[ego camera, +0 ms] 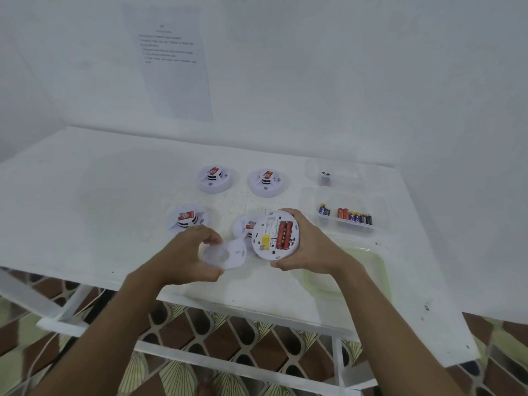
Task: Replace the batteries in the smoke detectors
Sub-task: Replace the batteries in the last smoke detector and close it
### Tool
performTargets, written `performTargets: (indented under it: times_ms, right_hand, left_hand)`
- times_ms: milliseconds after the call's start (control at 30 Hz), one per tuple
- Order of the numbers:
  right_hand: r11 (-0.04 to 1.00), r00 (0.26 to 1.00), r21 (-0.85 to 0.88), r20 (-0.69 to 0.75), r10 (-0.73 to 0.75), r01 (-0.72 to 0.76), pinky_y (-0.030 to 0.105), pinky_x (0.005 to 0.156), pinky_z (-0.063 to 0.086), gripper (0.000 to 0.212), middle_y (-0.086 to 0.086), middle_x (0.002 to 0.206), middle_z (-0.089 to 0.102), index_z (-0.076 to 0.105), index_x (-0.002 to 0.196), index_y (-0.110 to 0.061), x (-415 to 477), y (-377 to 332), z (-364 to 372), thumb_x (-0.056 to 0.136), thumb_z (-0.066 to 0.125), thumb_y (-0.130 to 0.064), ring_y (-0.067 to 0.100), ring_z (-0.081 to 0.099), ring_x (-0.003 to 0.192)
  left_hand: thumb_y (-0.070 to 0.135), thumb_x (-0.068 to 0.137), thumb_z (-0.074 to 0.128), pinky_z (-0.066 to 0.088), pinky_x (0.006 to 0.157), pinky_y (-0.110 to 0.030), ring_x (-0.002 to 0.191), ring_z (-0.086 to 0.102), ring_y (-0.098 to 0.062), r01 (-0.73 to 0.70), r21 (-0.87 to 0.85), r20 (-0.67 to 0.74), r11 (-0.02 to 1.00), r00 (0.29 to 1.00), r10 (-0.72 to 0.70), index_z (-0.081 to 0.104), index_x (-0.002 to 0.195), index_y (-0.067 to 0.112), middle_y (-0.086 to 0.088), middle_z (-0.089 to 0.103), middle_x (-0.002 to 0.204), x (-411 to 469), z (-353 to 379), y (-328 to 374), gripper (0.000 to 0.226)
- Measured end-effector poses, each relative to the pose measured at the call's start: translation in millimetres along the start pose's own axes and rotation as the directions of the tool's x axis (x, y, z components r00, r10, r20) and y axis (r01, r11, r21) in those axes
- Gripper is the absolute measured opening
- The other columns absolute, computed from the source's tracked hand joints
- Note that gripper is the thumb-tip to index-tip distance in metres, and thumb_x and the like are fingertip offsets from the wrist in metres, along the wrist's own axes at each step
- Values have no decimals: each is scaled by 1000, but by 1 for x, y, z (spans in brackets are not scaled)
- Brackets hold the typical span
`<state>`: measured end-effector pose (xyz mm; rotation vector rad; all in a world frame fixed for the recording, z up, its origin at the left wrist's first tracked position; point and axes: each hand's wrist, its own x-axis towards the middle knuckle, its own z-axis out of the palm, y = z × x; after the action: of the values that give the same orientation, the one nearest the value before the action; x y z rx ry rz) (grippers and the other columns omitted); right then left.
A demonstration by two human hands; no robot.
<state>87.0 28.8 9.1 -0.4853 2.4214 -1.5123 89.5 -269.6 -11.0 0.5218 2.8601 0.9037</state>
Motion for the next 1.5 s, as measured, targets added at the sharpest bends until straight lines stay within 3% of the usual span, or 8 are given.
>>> performTargets:
  times_ms: [333,433,567,733,867,1033,1267,1500]
  right_hand:
    - [994,1000,106,4,-12,12,32,74,61,92,-15,125,59,44,137,-32,-3,1,8,63,92,-7,11,61,115]
    - [992,1000,128,15,-16,14,32,73,61,92,-13,125,59,44,137,-32,-4,0,10,63,92,-5,10,61,115]
    - [988,999,150,33,-26,21,27,74,59,92,-14,124,58,43,136,-34,-4,-1,15,64,91,-4,7,60,114]
    - [984,998,179,43,-35,27,30,78,60,93,-15,123,58,42,137,-33,-3,-4,25,63,92,-10,10,61,115]
    - [976,1000,214,-5,-27,28,32,87,60,88,-15,125,58,42,139,-31,-1,-2,28,68,92,-18,8,61,115]
    - [884,986,463,-112,125,-60,33,89,59,48,3,122,70,51,139,-20,2,0,31,96,65,-33,19,70,108]
    - [783,987,620,-91,133,-48,38,86,60,29,15,121,68,58,128,-15,1,-13,37,101,58,-24,26,71,106]
    - [801,979,598,-136,151,-40,38,81,60,20,18,125,62,61,119,-20,3,-13,26,99,62,-19,28,72,101]
  left_hand:
    - [48,66,67,34,102,-30,120,37,-11,73,176,139,982,985,-98,48,140,28,11,44,131,-9,7,-8,79]
    - [45,75,64,38,99,-28,120,41,-3,65,28,20,997,998,-66,52,132,37,17,46,130,-12,7,0,59]
    - [32,97,55,44,76,-19,91,59,7,72,-165,-103,984,991,-90,58,106,43,18,65,103,-6,11,28,15]
    - [43,103,37,47,72,-24,64,65,-5,260,-510,58,820,962,-268,70,102,21,5,74,84,-2,23,66,40]
    - [31,99,54,50,81,-38,81,70,-19,255,-669,93,698,960,-263,70,104,12,-5,75,94,6,26,67,25]
    - [28,94,63,57,87,-44,100,68,-33,208,-747,-11,631,946,-325,66,106,15,-10,71,101,25,14,65,18]
    - [32,88,70,58,71,-23,89,68,-4,-11,-611,-326,792,915,-239,62,109,32,11,69,101,42,9,100,23]
    - [31,97,57,51,84,-22,106,61,0,-16,-679,-334,734,897,-290,57,122,28,16,65,117,42,20,97,25]
